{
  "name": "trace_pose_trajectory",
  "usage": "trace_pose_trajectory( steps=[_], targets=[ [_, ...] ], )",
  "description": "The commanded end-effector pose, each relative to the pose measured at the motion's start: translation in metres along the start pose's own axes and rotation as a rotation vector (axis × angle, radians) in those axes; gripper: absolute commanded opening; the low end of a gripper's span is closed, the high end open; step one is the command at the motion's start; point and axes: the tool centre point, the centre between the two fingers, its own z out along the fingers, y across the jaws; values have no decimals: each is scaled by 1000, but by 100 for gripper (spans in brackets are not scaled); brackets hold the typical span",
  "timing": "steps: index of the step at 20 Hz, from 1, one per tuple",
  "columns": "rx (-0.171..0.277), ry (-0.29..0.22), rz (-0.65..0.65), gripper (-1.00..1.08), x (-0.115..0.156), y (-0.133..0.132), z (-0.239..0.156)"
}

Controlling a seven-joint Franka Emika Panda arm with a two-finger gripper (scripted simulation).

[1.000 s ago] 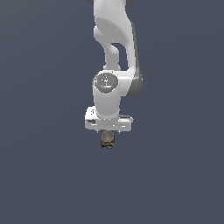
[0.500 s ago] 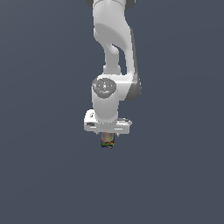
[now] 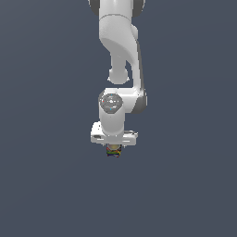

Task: Pick up the object and move it to a goal position.

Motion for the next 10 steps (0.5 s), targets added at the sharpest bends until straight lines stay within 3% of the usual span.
trace_pose_trajectory(
  steps=[1,5,6,10],
  targets=[
    [0,1,0,100,0,0,8],
    [0,1,0,100,2,0,10],
    [0,1,0,-100,2,0,10],
    [0,1,0,-100,2,0,10]
  ],
)
